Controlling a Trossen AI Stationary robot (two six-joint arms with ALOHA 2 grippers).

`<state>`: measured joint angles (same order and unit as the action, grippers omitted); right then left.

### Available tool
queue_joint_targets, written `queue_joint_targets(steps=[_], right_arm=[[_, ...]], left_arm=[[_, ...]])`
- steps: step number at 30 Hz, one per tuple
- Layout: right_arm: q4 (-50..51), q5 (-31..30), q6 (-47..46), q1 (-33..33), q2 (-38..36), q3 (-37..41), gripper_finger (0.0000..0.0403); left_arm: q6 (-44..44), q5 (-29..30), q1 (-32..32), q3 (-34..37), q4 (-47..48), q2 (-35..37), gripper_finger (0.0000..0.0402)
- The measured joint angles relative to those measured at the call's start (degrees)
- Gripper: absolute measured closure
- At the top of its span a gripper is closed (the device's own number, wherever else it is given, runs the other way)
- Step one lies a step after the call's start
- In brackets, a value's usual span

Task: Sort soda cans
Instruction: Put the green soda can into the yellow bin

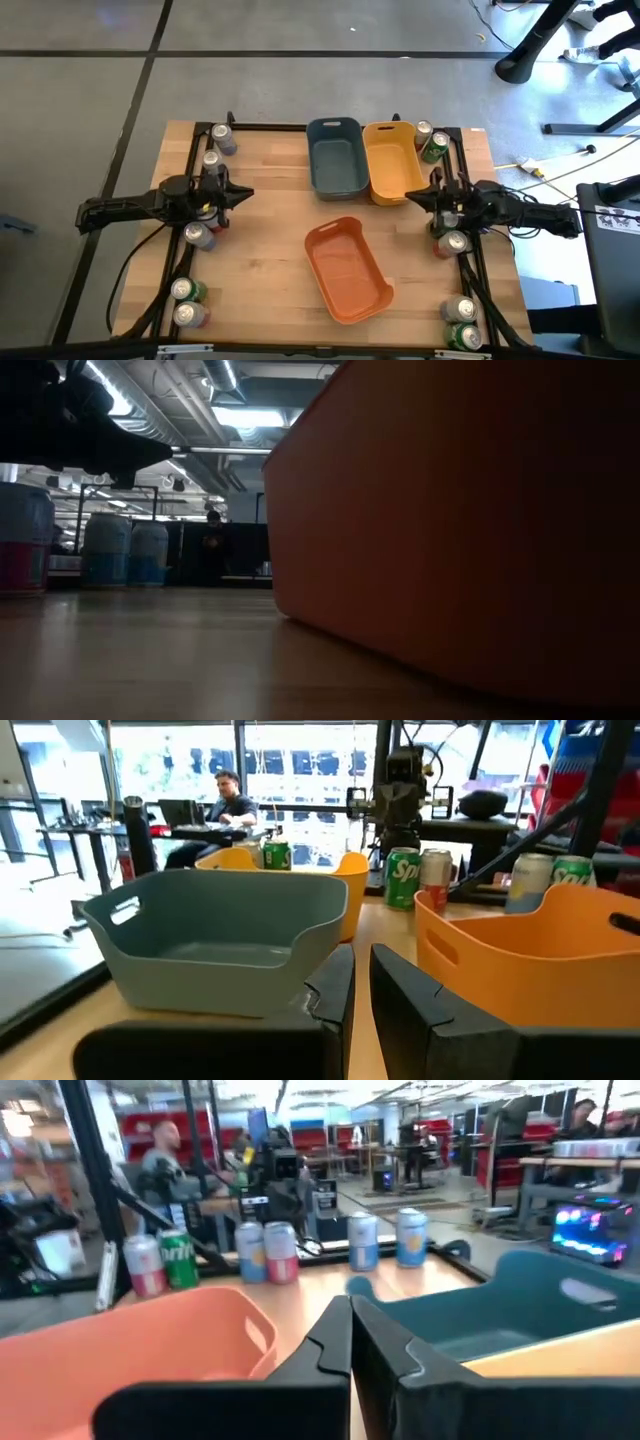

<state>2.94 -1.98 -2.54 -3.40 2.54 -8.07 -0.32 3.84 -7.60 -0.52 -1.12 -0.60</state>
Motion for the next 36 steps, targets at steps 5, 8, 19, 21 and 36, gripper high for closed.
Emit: queue_joint_targets(steps=[5, 8, 19, 21, 36], right_arm=[[8.1, -1.4, -0.7, 0.0, 4.5, -7.3, 0.04], [9.0, -2.2, -2.6, 0.0, 9.3, -11.5, 0.04], [35.5, -9.1, -8.5, 0.0, 34.6, -41.2, 0.04], [42.2, -9.0, -11.3, 0.0, 38.9, -46.7, 0.04], [77.0, -4.4, -37.6, 0.0, 53.3, -56.9, 0.04]], left_arm=[[1.1, 0.0, 0.0, 0.0, 0.0, 0.0, 0.0373], [1.7, 0.2, 0.0, 0.0, -0.1, 0.0, 0.0373], [0.7, 0.5, 0.0, 0.0, -7.1, 0.0, 0.0373], [2.6, 0.5, 0.0, 0.0, -7.6, 0.0, 0.0373], [5.3, 0.5, 0.0, 0.0, -7.7, 0.0, 0.0373]])
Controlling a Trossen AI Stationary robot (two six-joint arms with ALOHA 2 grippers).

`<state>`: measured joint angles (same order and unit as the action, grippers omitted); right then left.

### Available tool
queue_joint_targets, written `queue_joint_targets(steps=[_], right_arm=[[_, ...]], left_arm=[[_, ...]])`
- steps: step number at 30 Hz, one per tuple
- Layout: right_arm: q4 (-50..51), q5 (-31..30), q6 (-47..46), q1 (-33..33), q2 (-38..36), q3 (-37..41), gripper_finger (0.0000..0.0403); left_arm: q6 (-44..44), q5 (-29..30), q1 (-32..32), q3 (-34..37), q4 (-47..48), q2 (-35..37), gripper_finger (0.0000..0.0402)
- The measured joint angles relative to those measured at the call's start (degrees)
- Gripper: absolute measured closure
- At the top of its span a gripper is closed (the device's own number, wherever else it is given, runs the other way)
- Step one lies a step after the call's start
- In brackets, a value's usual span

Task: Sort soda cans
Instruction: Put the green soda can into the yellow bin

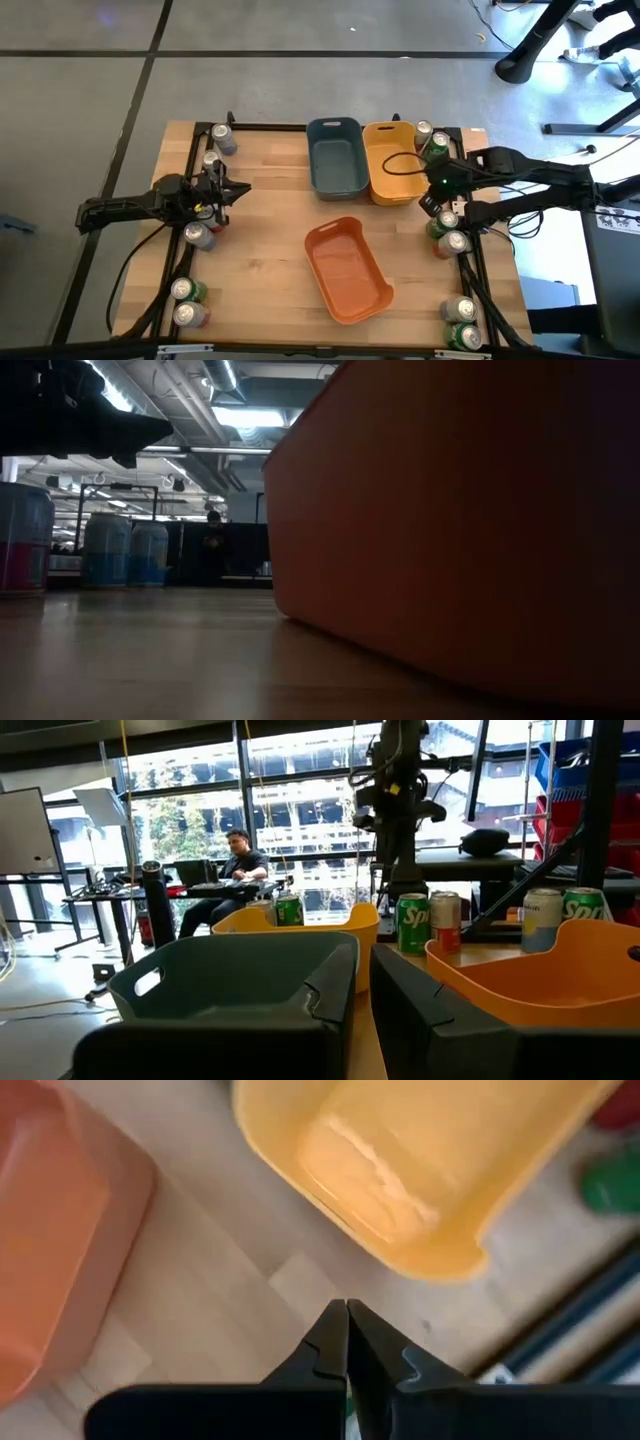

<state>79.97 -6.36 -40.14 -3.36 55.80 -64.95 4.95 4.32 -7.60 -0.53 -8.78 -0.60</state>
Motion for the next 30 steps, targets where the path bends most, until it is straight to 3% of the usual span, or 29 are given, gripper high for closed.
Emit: queue_joint_targets(steps=[7, 10, 14, 19, 23, 30], right_arm=[[5.3, 7.1, -4.8, 0.0, -0.2, 0.0, 0.0399], [5.8, 8.3, -5.7, 0.0, -0.1, 0.0, 0.0381], [6.4, 9.6, -5.7, 0.0, 0.0, 0.1, 0.0318], [9.0, 14.8, -6.0, 0.0, -0.1, 3.2, 0.0206], [9.1, 13.7, -6.3, 0.0, 0.0, 7.1, 0.013], [9.1, 12.7, -6.1, -0.1, 0.1, 11.4, 0.0071]], left_arm=[[0.0, 0.0, 0.0, 0.0, 0.0, 0.0, 0.0373], [0.0, 0.0, 0.0, 0.0, 0.0, 0.0, 0.0373], [-0.3, 0.0, 0.0, 0.0, 0.0, 0.0, 0.0373], [-1.8, 0.0, 0.0, 0.0, 0.0, 0.0, 0.0373], [-1.8, 0.0, 0.0, 0.0, 0.0, 0.0, 0.0373], [-1.9, 0.0, 0.0, 0.0, 0.0, 0.0, 0.0373]])
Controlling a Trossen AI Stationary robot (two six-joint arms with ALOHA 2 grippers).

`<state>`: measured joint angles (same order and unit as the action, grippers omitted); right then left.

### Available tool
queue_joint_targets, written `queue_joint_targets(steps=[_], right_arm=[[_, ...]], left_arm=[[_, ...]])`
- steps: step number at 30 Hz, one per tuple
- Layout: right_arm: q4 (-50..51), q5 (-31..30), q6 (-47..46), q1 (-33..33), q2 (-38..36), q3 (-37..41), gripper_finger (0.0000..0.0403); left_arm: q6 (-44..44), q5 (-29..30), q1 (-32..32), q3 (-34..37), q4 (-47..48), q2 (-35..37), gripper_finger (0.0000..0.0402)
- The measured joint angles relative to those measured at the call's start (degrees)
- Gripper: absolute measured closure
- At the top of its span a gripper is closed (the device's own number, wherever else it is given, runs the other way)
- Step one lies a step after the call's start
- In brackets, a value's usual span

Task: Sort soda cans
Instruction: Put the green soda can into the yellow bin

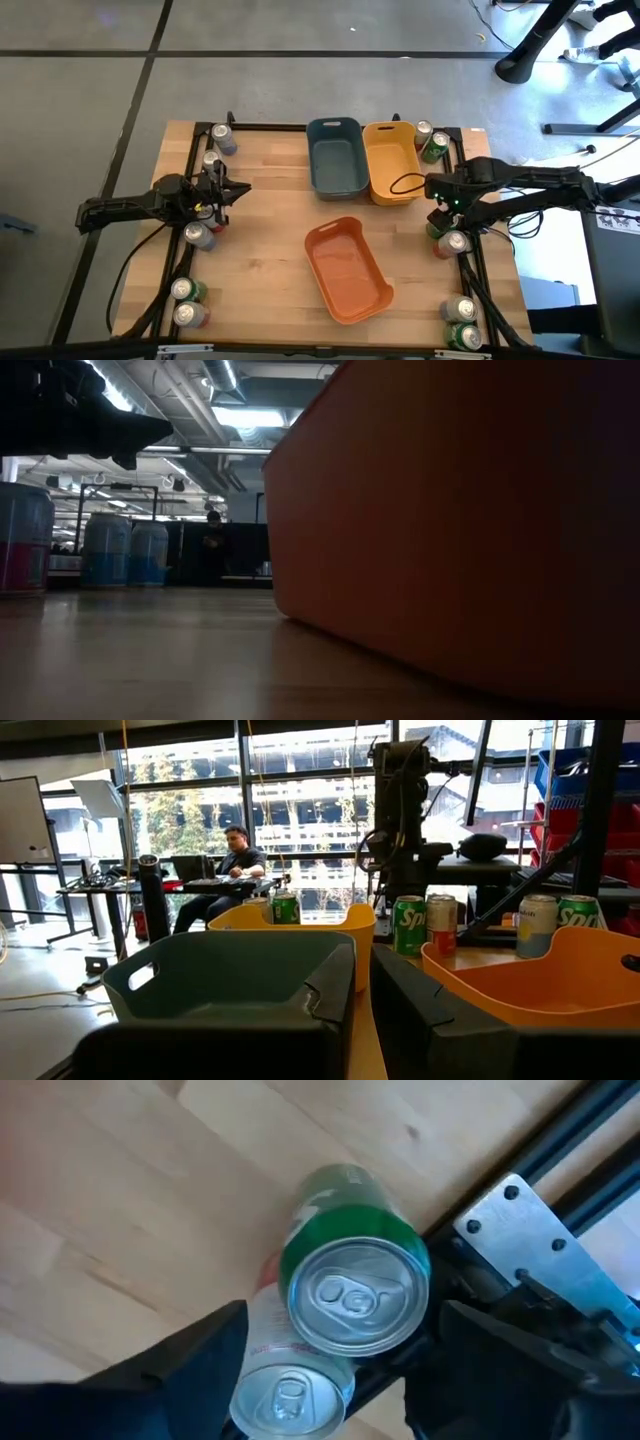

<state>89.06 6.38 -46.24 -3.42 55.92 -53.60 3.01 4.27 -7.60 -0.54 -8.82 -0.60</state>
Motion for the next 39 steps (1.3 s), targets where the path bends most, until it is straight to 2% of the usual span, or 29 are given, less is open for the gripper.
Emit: queue_joint_targets(steps=[7, 18, 25, 32, 39], right_arm=[[-1.0, -4.5, 0.1, 0.0, 0.1, 0.1, 0.0068], [-3.1, -3.1, -0.5, 0.0, 0.1, 0.1, 0.007], [-1.1, -4.1, -1.3, 0.0, 0.1, 0.1, 0.0009], [-2.5, -3.8, -0.2, 0.0, 0.1, 0.1, 0.0048], [-3.5, -4.7, -0.1, 0.0, 0.5, 0.1, 0.0064]], left_arm=[[0.1, 0.0, 0.0, 0.0, 0.0, 0.0, 0.0373], [0.2, 0.0, 0.0, 0.0, 0.0, 0.0, 0.0373], [0.0, 0.0, 0.0, 0.0, 0.0, 0.0, 0.0373], [0.1, 0.0, 0.0, 0.0, 0.0, 0.0, 0.0373], [-0.2, 0.0, 0.0, 0.0, 0.4, 0.0, 0.0373]])
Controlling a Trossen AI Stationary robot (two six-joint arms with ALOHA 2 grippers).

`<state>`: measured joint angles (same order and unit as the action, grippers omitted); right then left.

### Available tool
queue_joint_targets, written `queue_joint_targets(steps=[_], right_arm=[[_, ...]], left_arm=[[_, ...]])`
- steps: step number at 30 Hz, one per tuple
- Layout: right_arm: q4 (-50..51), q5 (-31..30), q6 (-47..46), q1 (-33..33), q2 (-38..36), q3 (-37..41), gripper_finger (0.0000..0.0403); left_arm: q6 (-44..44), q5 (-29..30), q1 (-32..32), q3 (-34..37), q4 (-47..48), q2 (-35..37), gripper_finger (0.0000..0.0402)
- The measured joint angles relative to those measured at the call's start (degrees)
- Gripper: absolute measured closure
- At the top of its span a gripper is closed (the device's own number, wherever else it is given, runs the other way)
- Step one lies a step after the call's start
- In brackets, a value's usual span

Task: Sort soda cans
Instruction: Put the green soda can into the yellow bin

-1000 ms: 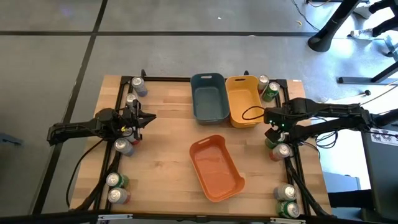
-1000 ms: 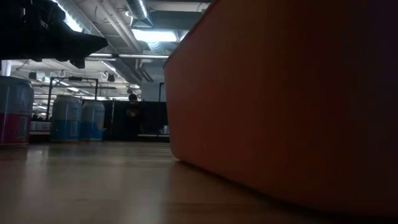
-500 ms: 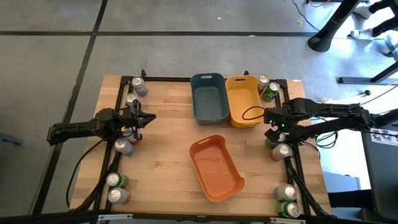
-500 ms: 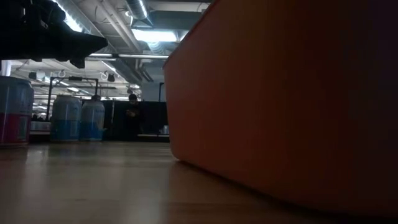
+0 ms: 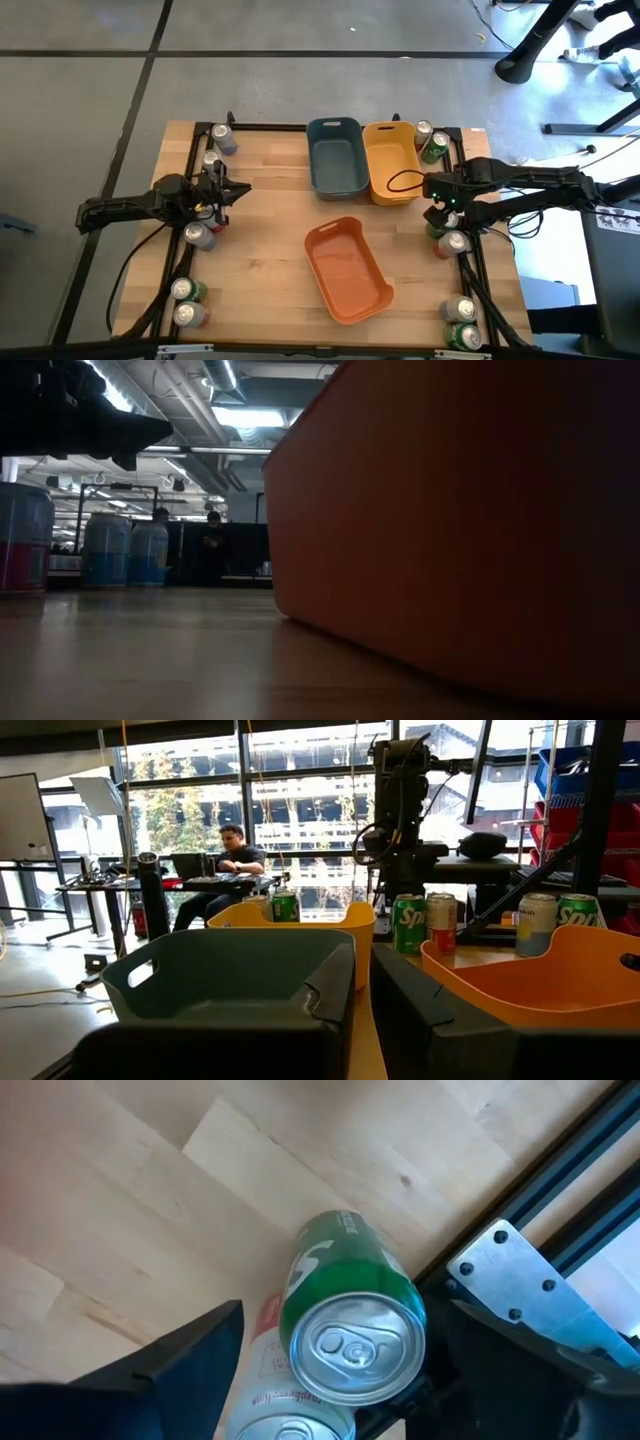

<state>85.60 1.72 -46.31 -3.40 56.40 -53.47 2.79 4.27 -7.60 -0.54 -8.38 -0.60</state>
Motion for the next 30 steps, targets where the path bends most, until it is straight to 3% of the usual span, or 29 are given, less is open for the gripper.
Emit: queue_joint_targets(steps=[12, 30], right_arm=[[-0.5, 2.7, -2.6, 0.1, 1.0, 6.4, 0.0068], [-2.7, 5.1, -1.7, 0.0, 4.8, 6.7, 0.0068]], left_arm=[[0.0, 0.0, 0.0, 0.0, 0.4, 0.0, 0.0373], [0.3, 0.0, 0.0, 0.0, -0.2, 0.0, 0.0373]])
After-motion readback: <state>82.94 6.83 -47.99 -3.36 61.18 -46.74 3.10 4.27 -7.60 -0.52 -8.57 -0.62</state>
